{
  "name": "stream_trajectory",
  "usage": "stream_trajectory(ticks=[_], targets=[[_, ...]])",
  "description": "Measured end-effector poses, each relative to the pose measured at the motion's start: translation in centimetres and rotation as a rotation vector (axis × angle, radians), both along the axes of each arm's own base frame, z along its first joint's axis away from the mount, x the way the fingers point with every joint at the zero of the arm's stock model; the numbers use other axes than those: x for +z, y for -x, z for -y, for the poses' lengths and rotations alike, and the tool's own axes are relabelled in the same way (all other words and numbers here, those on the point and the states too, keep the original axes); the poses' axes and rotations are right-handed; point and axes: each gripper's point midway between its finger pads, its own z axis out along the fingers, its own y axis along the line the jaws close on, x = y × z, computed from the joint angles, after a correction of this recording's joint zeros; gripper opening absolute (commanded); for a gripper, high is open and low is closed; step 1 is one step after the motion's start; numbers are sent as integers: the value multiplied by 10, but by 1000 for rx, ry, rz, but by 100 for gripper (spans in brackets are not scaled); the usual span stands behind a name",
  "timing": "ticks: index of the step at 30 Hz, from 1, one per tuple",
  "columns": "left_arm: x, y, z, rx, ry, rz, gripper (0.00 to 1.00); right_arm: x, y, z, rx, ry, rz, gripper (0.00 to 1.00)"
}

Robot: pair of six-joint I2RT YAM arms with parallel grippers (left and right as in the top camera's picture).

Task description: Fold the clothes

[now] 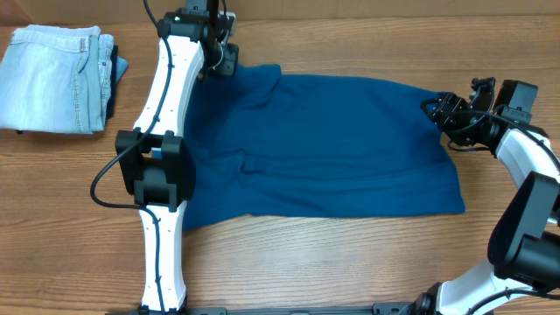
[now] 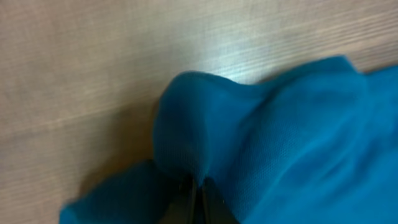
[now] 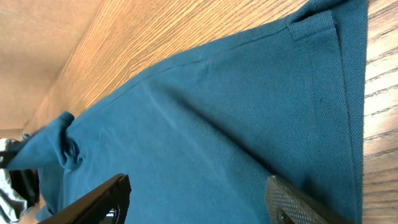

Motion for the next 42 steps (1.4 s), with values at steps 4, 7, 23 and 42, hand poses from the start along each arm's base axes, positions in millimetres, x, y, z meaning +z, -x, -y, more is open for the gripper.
stream_trajectory(ticks=[4, 7, 23, 42], targets=[[-7, 21, -3, 5, -12, -91, 4, -2, 2, -1, 0, -6, -13, 73], [-11, 38, -5, 14, -19, -163, 7, -2, 3, -1, 0, -7, -17, 73], [-16, 69, -11, 93, -26, -300, 45, -2, 3, -1, 0, -6, -16, 74], [7, -22, 4, 141, 81, 74, 63, 6, -12, 7, -14, 31, 56, 81]])
